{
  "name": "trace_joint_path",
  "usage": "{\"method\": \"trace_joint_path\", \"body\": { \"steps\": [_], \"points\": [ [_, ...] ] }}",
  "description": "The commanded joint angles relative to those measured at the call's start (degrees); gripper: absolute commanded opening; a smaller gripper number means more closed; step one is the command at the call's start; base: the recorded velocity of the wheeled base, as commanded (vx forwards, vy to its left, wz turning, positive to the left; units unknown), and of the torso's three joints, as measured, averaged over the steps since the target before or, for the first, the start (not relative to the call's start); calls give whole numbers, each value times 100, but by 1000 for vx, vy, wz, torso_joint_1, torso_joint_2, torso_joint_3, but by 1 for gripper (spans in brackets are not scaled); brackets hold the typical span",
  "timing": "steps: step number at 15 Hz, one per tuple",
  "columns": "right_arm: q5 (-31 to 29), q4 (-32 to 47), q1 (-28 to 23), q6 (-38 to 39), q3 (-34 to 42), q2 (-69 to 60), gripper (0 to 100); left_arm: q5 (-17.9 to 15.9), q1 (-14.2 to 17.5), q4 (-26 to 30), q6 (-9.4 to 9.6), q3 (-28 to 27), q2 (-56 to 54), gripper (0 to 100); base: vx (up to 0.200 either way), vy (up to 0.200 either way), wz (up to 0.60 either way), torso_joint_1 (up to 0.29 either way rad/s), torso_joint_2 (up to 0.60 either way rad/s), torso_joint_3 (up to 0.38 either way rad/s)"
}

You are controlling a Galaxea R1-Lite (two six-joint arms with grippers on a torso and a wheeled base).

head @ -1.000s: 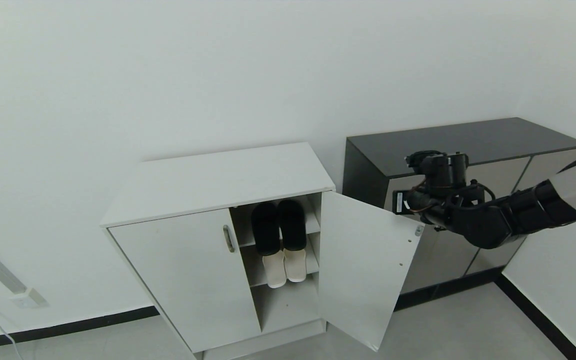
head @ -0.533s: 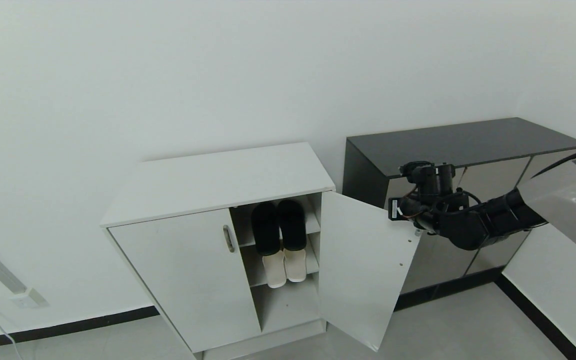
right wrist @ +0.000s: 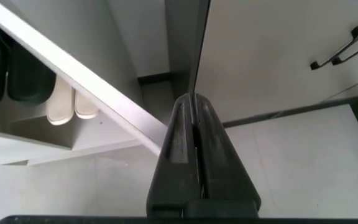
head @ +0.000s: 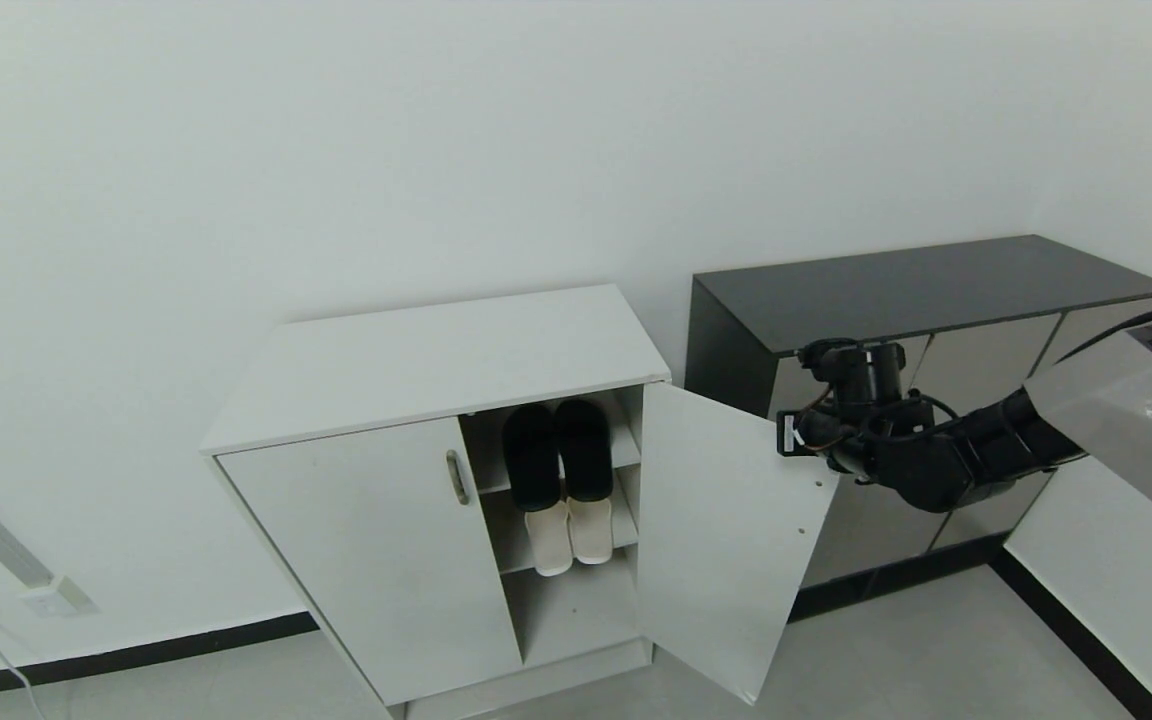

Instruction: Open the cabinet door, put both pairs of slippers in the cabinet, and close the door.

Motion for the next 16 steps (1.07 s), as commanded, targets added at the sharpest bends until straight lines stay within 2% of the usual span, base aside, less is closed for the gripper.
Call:
{"method": "trace_joint_path", "body": {
  "steps": [1, 5, 8, 16],
  "points": [
    [2, 8, 177, 58, 311, -324, 0, 0, 0, -2, 2, 1, 0, 0, 0, 0, 0, 0, 0, 0],
    [10, -27, 907, 94, 1154, -1062, 0, 0, 0, -2, 2, 1, 9, 0, 0, 0, 0, 0, 0, 0],
    [2, -106, 1452, 261, 1418, -1484, 0, 0, 0, -2, 2, 1, 0, 0, 0, 0, 0, 0, 0, 0],
    [2, -211, 1504, 129, 1831, -1484, 0, 0, 0, -2, -7, 1, 9, 0, 0, 0, 0, 0, 0, 0]
  ]
}}
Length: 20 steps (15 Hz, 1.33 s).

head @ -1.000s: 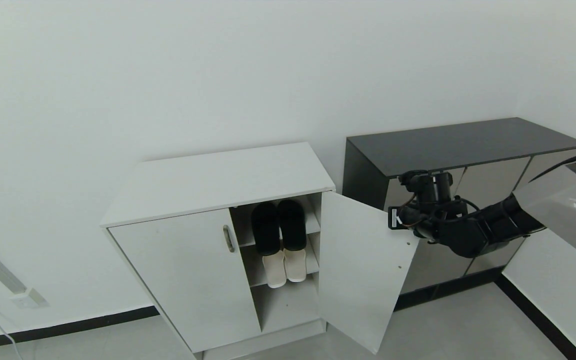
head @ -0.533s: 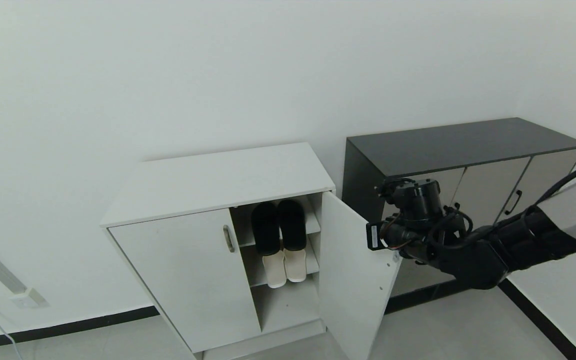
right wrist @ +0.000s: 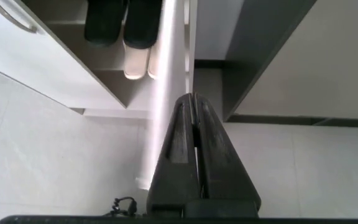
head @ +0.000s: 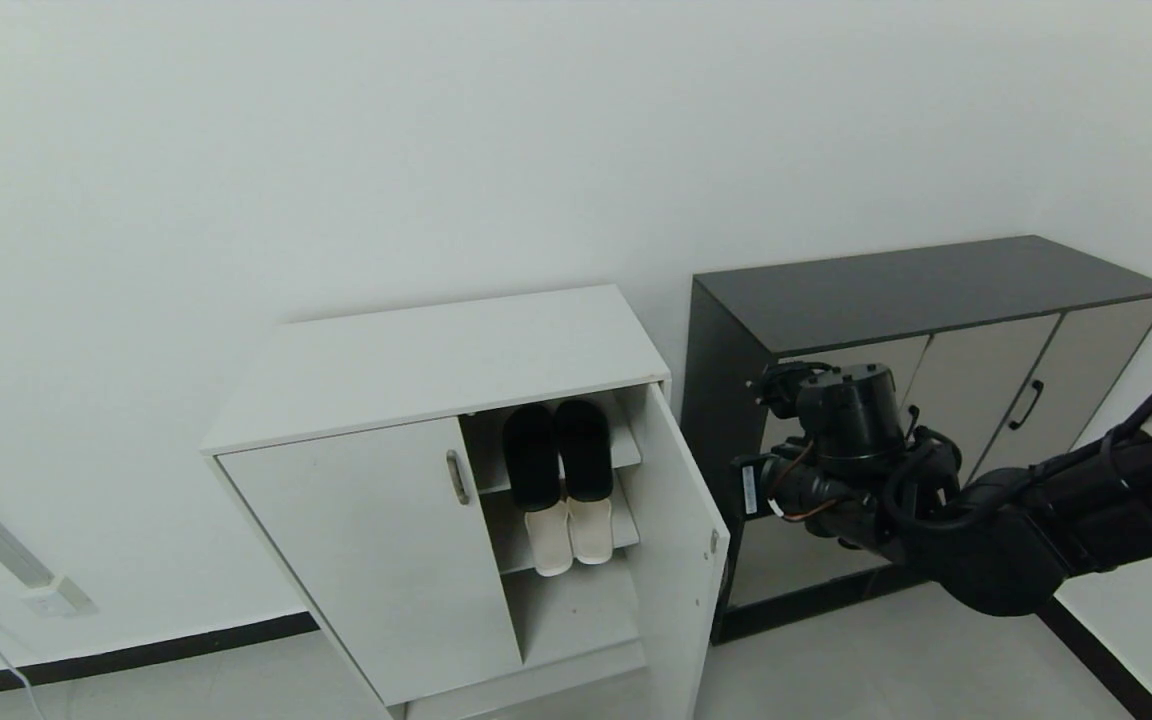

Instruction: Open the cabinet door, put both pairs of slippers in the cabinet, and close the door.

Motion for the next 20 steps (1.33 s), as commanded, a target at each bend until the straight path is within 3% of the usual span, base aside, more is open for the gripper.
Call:
{"method": "trace_joint_path", "body": {
  "steps": [1, 6, 12, 20],
  "points": [
    [-1, -27, 11, -3, 31, 87, 0, 0, 0, -1, 2, 1, 0, 0, 0, 0, 0, 0, 0, 0],
    [96, -589, 442, 6, 74, 676, 0, 0, 0, -1, 2, 1, 9, 0, 0, 0, 0, 0, 0, 0],
    [245, -950, 1075, -12, -506, 1265, 0, 0, 0, -1, 2, 1, 0, 0, 0, 0, 0, 0, 0, 0],
    [210, -1486, 802, -267, -418, 702, 0, 0, 0, -1, 2, 1, 0, 0, 0, 0, 0, 0, 0, 0]
  ]
}}
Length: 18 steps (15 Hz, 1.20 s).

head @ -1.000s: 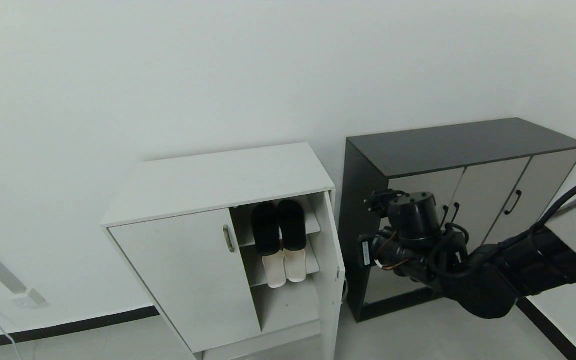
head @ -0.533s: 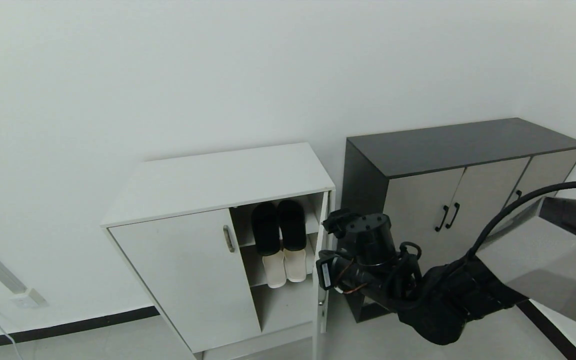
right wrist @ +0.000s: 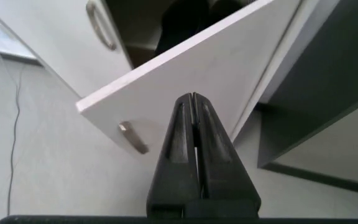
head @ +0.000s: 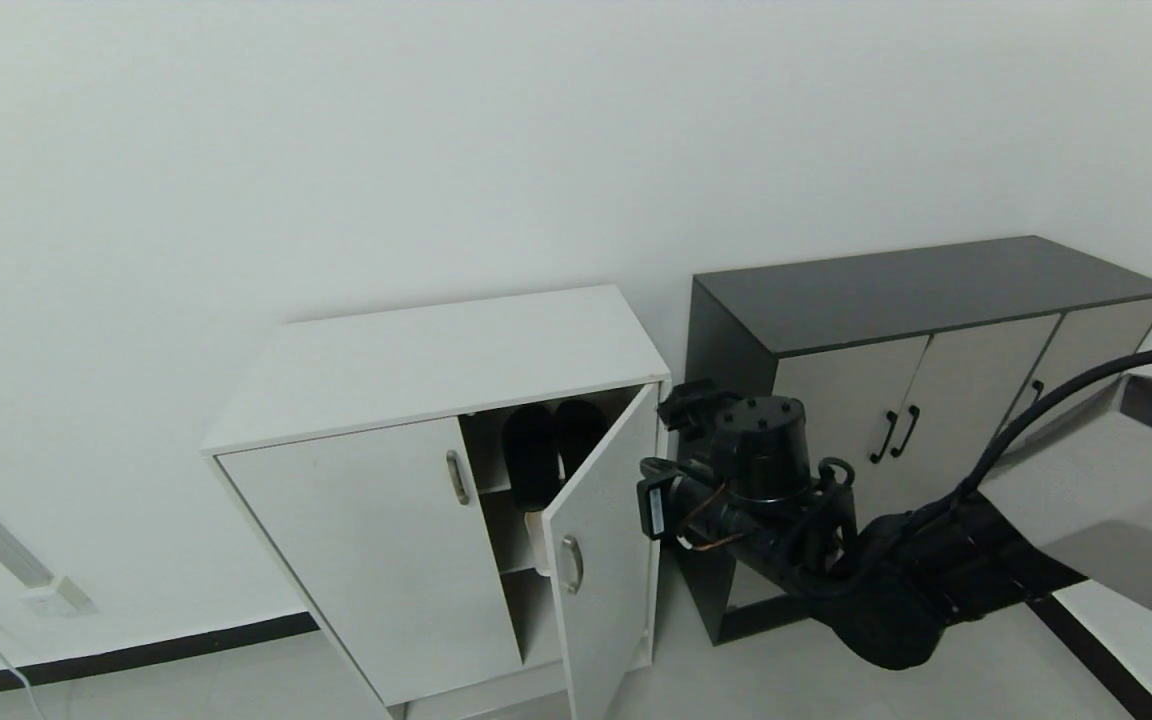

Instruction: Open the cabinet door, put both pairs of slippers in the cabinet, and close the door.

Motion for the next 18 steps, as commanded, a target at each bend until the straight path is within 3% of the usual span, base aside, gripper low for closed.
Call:
{"method": "trace_joint_path", "body": {
  "steps": [1, 7, 12, 18],
  "points": [
    [0, 2, -15, 2, 13, -165, 0, -2, 0, -1, 0, 1, 0, 0, 0, 0, 0, 0, 0, 0],
    [18, 2, 2, -34, 162, -138, 0, -2, 0, -1, 0, 1, 0, 0, 0, 0, 600, 3, 3, -2],
    [27, -245, -24, -218, 356, -112, 0, -2, 0, -1, 0, 1, 0, 0, 0, 0, 0, 0, 0, 0],
    [536, -561, -77, -403, 1946, -894, 0, -2, 0, -1, 8, 1, 0, 0, 0, 0, 0, 0, 0, 0]
  ]
}}
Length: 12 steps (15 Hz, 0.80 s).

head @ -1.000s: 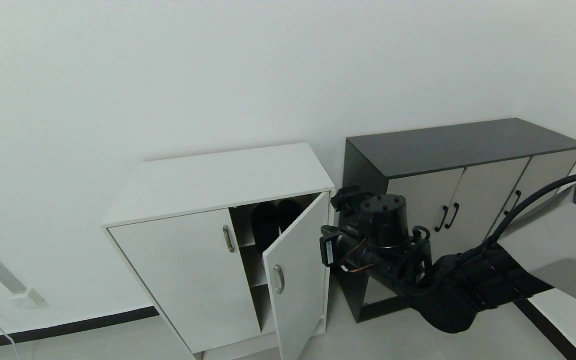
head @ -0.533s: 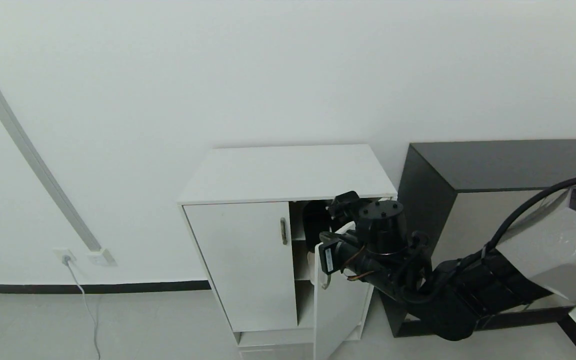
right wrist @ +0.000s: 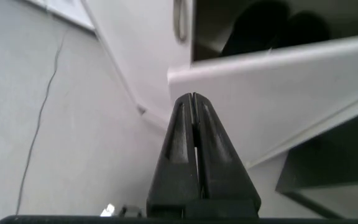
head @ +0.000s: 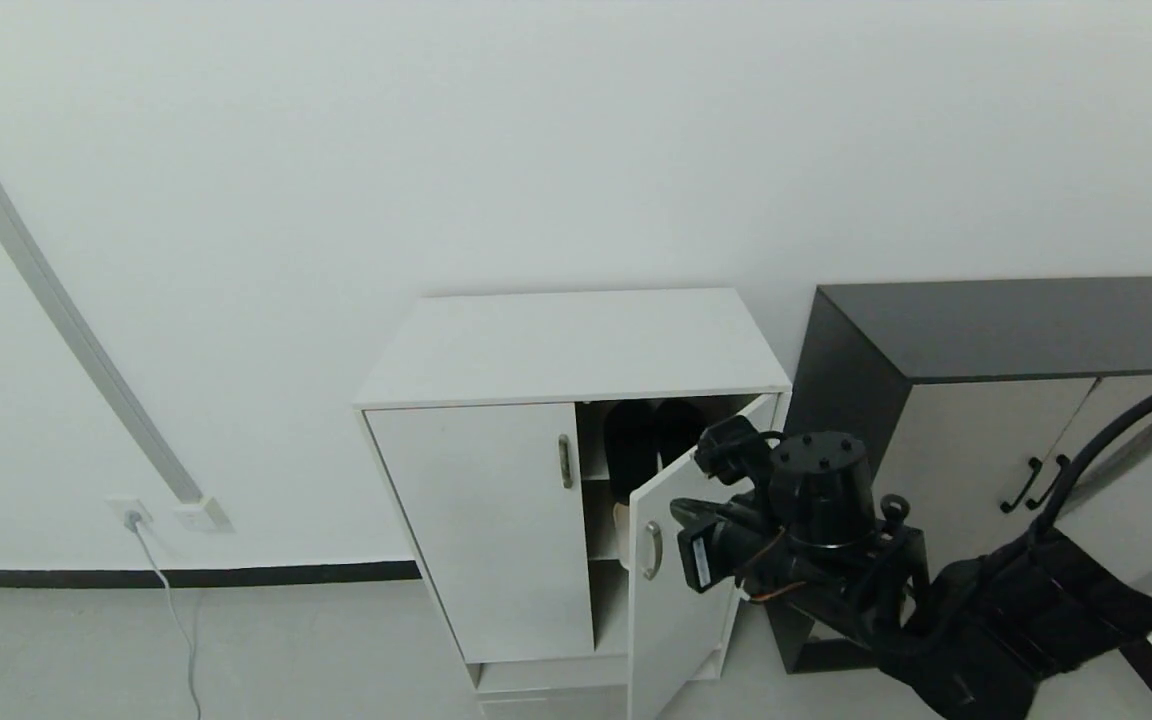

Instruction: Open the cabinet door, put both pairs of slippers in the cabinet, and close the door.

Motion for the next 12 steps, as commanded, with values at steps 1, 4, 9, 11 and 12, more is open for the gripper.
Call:
{"method": "trace_joint_path", "body": {
  "steps": [1, 4, 9, 11, 12],
  "points": [
    [57, -49, -5, 0, 734, -464, 0, -2, 0, 8, 2, 1, 0, 0, 0, 0, 0, 0, 0, 0],
    [57, -365, 4, 0, 1332, -473, 0, -2, 0, 8, 11, 1, 0, 0, 67, 0, 0, 1, 1, 1],
    [57, -497, 13, 0, 1394, -253, 0, 7, 0, -1, 2, 1, 0, 0, 200, 0, 0, 1, 2, 0],
    [57, -515, 22, -9, 1323, -104, 0, 16, 0, -1, -7, 1, 0, 0, 0, 0, 0, 0, 0, 0],
    [57, -515, 13, -9, 1244, -7, 0, 16, 0, -1, -7, 1, 0, 0, 0, 0, 0, 0, 0, 0]
  ]
}}
